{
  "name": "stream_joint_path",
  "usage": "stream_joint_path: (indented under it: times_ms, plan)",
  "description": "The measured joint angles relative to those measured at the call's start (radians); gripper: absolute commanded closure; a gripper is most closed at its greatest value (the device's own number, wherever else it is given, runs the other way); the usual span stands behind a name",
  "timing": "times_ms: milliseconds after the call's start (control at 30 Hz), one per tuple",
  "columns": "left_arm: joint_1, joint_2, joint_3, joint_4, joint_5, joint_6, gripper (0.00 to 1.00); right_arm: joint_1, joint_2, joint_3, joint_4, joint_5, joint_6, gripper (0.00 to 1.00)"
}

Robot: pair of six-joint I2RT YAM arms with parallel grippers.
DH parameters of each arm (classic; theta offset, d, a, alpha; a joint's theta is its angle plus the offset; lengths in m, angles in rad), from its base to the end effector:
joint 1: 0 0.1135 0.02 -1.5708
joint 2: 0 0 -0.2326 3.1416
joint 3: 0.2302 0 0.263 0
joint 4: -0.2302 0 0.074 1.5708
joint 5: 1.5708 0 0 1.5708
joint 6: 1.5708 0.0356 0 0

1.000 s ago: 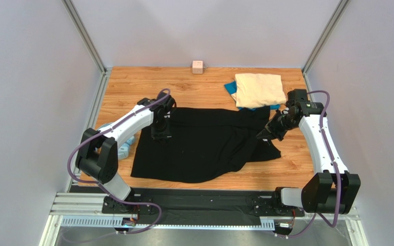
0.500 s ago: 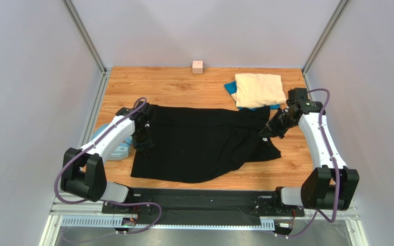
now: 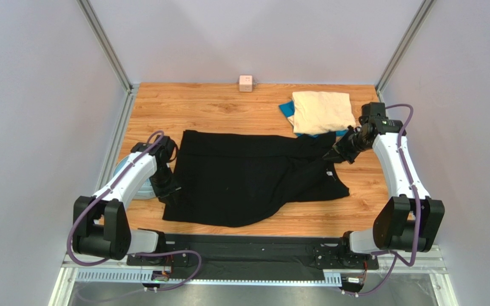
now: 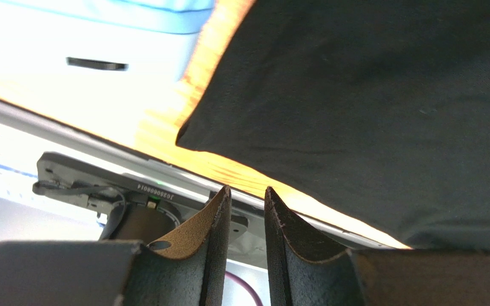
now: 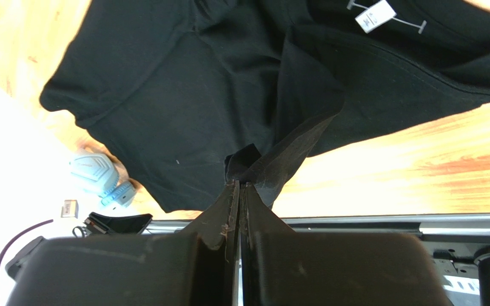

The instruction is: Fold and stack the t-shirts

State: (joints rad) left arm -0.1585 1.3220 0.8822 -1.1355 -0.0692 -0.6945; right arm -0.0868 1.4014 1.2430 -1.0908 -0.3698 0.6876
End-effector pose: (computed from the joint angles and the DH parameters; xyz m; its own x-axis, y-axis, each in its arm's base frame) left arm 0.2171 -0.0322 0.1747 -0.8597 -0.5091 -0.0408 -0.5107 0.8579 0.0560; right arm 0.2771 -0.0112 0.2599 -0.7513 0.6594 -0.0266 0.5744 0.6733 0.4656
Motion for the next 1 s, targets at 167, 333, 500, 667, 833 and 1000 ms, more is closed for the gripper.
stream_joint_path:
  times_ms: [167,333,500,667,833,1000]
  plan:
    - [0.03,0.0,-0.001,-0.016,-0.004,-0.016,0.6,-0.003,0.019,0.029,0.005,-0.016,0.0,1.0]
    - [0.115,0.002,-0.003,-0.034,-0.003,-0.018,0.6,-0.015,0.059,0.05,0.011,-0.037,-0.002,1.0]
    - [0.179,0.035,-0.011,-0.043,0.008,-0.018,0.6,-0.035,0.101,0.084,0.012,-0.062,-0.004,1.0]
    - [0.203,0.114,-0.011,-0.035,0.028,-0.01,0.6,-0.062,0.146,0.13,0.022,-0.104,-0.002,1.0]
    - [0.208,0.182,-0.011,-0.013,0.035,0.001,0.61,-0.084,0.195,0.189,0.031,-0.137,0.005,1.0]
    - [0.208,0.187,-0.008,-0.005,0.034,0.005,0.63,-0.1,0.219,0.245,0.036,-0.158,0.009,1.0]
